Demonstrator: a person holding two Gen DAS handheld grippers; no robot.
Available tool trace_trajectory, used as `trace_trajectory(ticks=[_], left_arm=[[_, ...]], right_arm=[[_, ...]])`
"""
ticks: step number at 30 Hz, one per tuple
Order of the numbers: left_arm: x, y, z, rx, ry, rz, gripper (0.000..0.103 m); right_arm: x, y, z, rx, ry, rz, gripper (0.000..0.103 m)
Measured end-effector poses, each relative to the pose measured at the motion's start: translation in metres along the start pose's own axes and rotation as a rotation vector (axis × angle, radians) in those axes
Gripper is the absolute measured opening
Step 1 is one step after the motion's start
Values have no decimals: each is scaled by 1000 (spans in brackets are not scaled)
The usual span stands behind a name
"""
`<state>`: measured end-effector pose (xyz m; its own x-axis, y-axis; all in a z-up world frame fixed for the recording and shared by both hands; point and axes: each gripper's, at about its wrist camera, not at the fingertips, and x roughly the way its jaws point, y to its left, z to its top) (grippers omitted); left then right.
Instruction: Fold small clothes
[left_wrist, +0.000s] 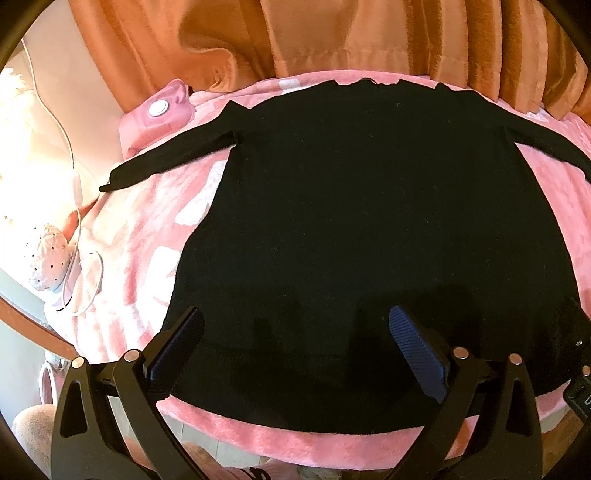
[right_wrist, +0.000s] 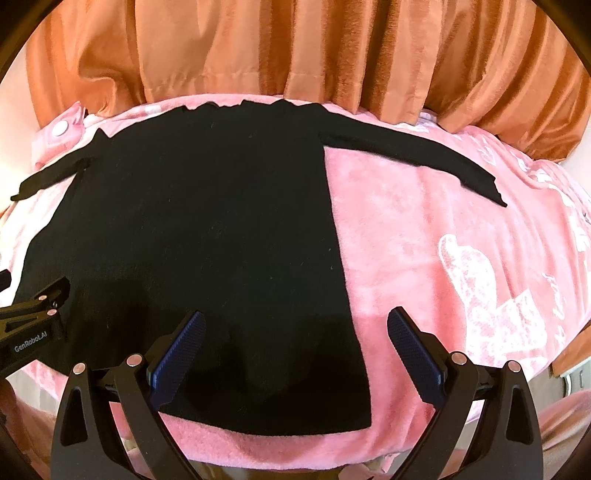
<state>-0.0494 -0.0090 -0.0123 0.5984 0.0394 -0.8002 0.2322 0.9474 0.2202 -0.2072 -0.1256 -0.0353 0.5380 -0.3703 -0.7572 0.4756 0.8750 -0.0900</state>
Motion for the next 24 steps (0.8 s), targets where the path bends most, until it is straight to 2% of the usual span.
trace_trajectory(ticks=[18,21,24], left_arm=[[2,-1,5,-5,1,2,98],[1,3,12,-19,9,-32,98],[-12,20,41,-65,-4,-140,98]], right_arm=[[-3,1,2,-5,-6,7,97],[-3,-1,6,-8,-5,16,97],[-8,-24,31,36,-10,72,97]])
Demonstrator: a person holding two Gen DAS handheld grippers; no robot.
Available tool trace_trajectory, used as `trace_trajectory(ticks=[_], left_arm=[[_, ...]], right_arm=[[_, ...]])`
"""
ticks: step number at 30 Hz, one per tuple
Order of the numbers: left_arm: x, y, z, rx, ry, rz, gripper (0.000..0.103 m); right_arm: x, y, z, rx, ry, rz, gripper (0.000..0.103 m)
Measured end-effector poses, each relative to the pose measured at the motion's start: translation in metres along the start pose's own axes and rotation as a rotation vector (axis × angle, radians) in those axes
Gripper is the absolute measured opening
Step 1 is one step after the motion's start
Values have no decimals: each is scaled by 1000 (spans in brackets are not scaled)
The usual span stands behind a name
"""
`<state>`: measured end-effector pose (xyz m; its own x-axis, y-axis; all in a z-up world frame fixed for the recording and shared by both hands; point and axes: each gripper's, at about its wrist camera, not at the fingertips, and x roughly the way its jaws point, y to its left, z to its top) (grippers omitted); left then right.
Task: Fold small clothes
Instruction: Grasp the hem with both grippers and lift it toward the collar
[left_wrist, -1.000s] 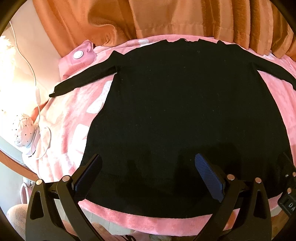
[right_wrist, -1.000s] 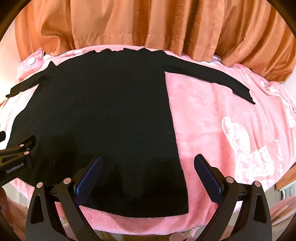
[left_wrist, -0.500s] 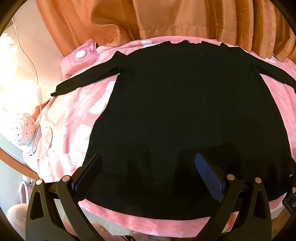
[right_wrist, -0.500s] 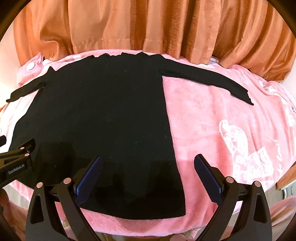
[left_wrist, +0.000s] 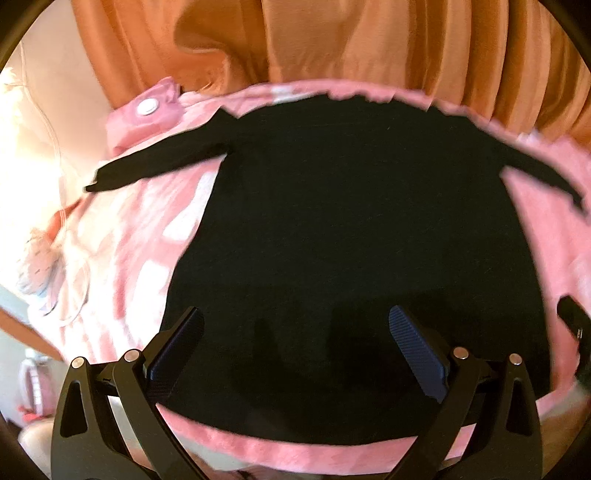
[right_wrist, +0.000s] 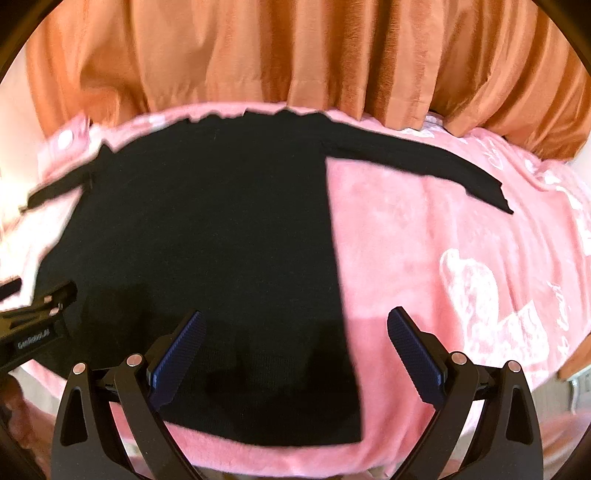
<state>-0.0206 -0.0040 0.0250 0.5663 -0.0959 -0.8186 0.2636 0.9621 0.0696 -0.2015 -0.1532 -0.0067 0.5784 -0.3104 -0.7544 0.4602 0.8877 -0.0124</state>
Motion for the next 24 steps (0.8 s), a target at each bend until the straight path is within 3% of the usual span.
trace_trajectory(ticks=[5,9,11,12,14,17,19,21,23,24], left_arm=[[-34,34,75,-166,-152,-126,98],[-21,39,114,-237,-214,-174,98],[-2,37,122,-254,-219,-177,98],[5,36,123,-255,-229,-170,98],[25,29,122,-231,-219,-118,98],[43,17,131,-164,-171,-117,98],[49,11,132,-154,-178,-117,98],[56,5,136,-146,-162,-137,98],[60,-1,138,-148,-146,-173,98],[62,-4,139,-148,-134,-193,98]], right_arm=[[-10,-100,82,213,-76,27,97],[45,-188,130,419,13,-33,96],[81,-223,135,501,72,-88,82],[100,-240,133,537,104,-122,80],[130,-266,125,615,172,-126,65],[162,-298,109,739,234,-77,65],[163,-303,112,745,188,-83,64],[168,-303,120,720,165,-92,51],[176,-297,126,708,137,-59,13],[181,-292,131,701,130,-43,7]])
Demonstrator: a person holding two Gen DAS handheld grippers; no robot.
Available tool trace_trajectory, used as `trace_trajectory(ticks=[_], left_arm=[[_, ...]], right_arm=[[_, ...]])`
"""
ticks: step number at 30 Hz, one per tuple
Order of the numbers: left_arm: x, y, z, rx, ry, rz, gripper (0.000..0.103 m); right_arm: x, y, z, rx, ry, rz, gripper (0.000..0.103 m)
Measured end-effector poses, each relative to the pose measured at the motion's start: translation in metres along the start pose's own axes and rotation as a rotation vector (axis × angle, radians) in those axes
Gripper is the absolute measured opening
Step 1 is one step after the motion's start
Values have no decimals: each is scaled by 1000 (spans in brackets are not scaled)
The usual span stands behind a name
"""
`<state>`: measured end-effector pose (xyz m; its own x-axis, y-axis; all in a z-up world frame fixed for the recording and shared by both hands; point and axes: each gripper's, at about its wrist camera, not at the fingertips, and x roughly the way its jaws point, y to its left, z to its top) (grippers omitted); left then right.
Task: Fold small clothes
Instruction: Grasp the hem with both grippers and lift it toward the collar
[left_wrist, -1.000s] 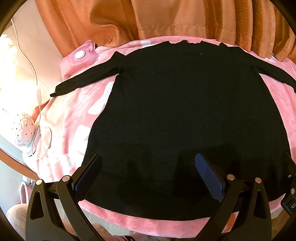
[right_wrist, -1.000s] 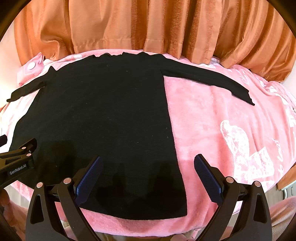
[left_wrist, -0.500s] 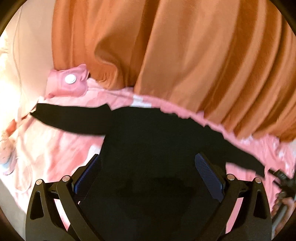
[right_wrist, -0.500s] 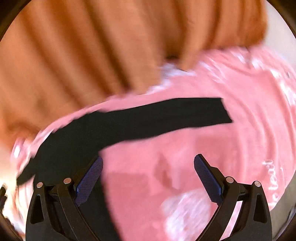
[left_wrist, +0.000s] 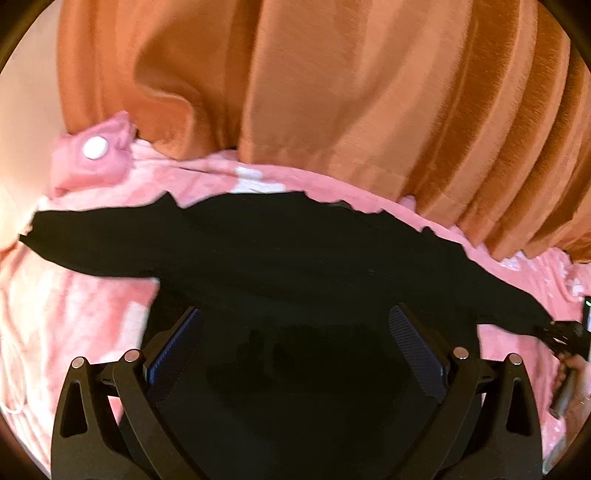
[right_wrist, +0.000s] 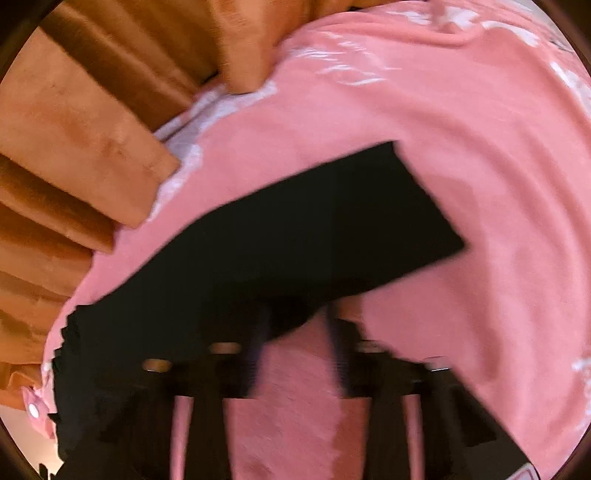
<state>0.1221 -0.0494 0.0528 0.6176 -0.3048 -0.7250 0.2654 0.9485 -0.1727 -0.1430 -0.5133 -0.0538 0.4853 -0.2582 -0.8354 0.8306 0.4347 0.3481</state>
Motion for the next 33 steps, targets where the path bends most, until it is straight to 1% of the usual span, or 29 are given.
trace_trajectory(ticks=[2,3,4,6,7,8,10,12,13,14,15,16,17,18,19,20,21,22,24,26,28,29,31,32,33], left_arm=[[2,-3,1,-7,13,-26,98],[4,-4,1,-12,13,-30,98],[4,-5,2,-17,11,-31,98],[6,-3,7,-38,2,-28,98],[7,-2,10,-53,-3,-31,98],[8,-1,14,-68,-6,-37,98],[13,1,21,-94,-13,-66,98],[23,-1,27,-78,-10,-86,98],[29,-1,27,-64,-7,-86,98],[33,-1,27,-51,-3,-87,98],[41,2,26,-39,13,-76,98],[47,6,25,-40,30,-72,98],[57,14,24,-67,70,-83,98],[62,19,24,-97,98,-102,98],[68,25,23,-140,131,-139,98],[75,32,23,-198,164,-181,98],[78,36,21,-236,176,-200,98],[83,39,21,-269,182,-215,98],[95,43,20,-318,191,-223,98],[111,44,21,-342,181,-204,98],[121,46,22,-340,172,-179,97],[127,45,23,-340,174,-165,93],[138,43,25,-337,161,-149,91],[139,41,27,-320,146,-139,84],[142,35,31,-281,138,-136,61]], right_arm=[[1,24,-1,-55,-44,-17,6],[-2,39,1,-92,-69,-3,5],[-5,56,6,-122,-84,29,5],[-22,104,2,-205,-118,170,5],[-33,130,-6,-267,-133,225,5],[-49,170,-21,-366,-134,325,5],[-67,224,-54,-502,-94,498,6],[-79,278,-100,-653,-22,660,8],[-82,294,-118,-703,-6,693,11],[-85,310,-136,-768,2,695,21],[-88,315,-143,-802,-20,671,26],[-92,315,-146,-828,-70,626,36],[-94,308,-144,-831,-112,578,44],[-94,300,-136,-811,-129,543,46],[-91,289,-126,-778,-131,520,48],[-86,268,-112,-709,-125,485,49],[-82,251,-103,-663,-120,446,50],[-68,237,-95,-623,-106,400,51],[-52,203,-86,-551,-55,322,51],[-35,187,-82,-523,11,309,51],[-28,178,-87,-520,51,318,51],[-24,176,-89,-525,76,324,51],[-7,183,-97,-543,122,326,51],[-2,184,-99,-549,135,331,51],[3,185,-102,-561,151,336,51]])
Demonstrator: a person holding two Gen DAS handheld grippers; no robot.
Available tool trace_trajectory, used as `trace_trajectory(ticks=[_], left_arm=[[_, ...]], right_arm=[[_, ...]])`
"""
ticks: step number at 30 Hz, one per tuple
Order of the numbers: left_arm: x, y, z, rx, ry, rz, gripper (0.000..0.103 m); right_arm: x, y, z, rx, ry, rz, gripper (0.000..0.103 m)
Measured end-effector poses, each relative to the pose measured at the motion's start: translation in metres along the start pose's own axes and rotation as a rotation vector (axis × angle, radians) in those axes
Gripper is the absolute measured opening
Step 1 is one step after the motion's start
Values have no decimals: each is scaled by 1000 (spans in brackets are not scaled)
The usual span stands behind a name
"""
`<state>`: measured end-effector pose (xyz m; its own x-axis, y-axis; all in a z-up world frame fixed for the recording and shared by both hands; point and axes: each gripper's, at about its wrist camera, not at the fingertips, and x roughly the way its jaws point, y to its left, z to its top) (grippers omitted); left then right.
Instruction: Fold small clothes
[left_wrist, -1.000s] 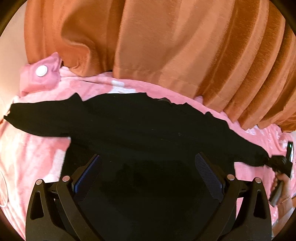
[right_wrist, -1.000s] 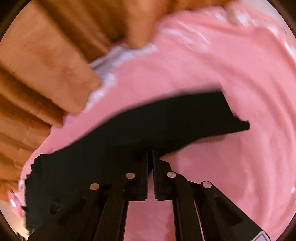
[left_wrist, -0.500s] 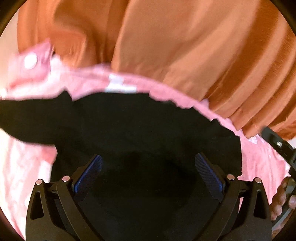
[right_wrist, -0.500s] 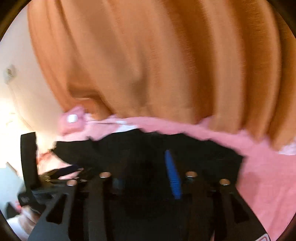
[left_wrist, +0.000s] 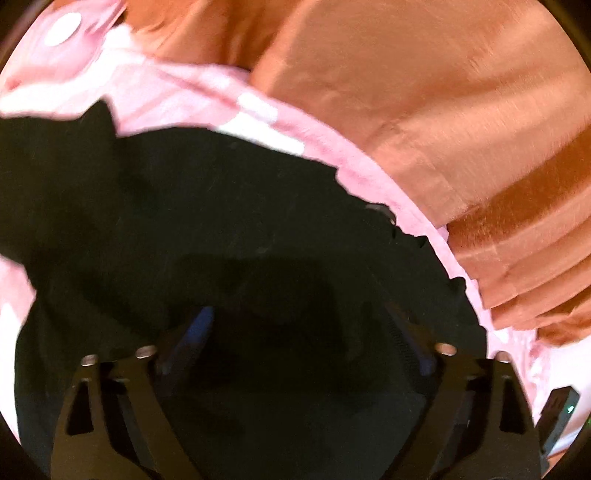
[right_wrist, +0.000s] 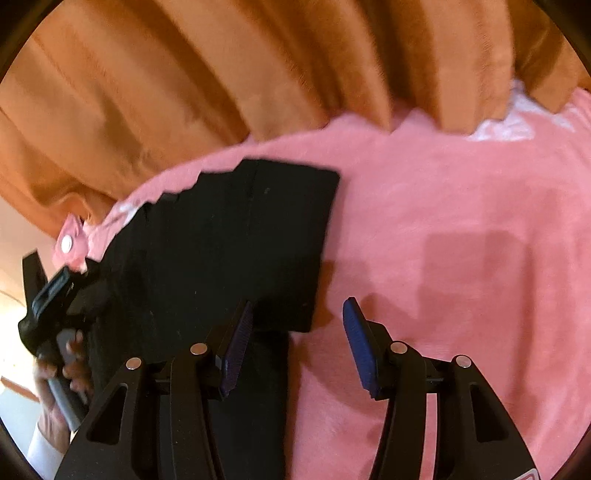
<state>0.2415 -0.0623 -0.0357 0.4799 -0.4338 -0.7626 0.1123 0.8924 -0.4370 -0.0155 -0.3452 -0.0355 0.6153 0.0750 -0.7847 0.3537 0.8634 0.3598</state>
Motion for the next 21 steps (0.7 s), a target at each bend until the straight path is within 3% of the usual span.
trace_trajectory(ticks=[1,2,3,4,5,7,9,11,13,15,16,18,19,20,21], left_arm=[[5,-7,2,48,14,-12,46],[7,-8,4,65,24,-31,15],[8,-8,7,66,35,-75,5],[4,-5,9,46,22,-96,5],[-4,-3,12,29,0,-107,5],[-22,-3,21,28,-46,-119,5],[-43,2,30,32,-110,-110,5],[-47,10,35,39,-122,-85,5],[-34,24,34,43,-92,-16,5],[-10,43,24,-1,-4,19,5],[-3,50,20,-35,25,15,5],[-5,49,19,-28,10,7,5],[-6,46,20,-7,6,12,5],[-7,43,21,4,-3,15,5],[-6,42,20,5,-9,18,6]], right_arm=[[5,2,0,-6,4,2,51],[10,5,2,-11,4,7,51],[15,8,3,-14,3,15,51],[20,9,5,-14,5,26,46],[23,11,9,-14,1,39,29],[27,17,15,-7,-11,67,12],[18,27,23,9,-63,115,10],[9,38,28,-21,-106,163,10],[16,42,25,-73,-81,110,14],[37,35,15,-81,-3,3,17],[40,29,10,-51,3,14,18],[28,33,9,-44,5,22,25],[22,38,8,-66,6,23,34],[14,45,3,-104,-13,19,49],[10,49,-1,-133,-25,-4,56]])
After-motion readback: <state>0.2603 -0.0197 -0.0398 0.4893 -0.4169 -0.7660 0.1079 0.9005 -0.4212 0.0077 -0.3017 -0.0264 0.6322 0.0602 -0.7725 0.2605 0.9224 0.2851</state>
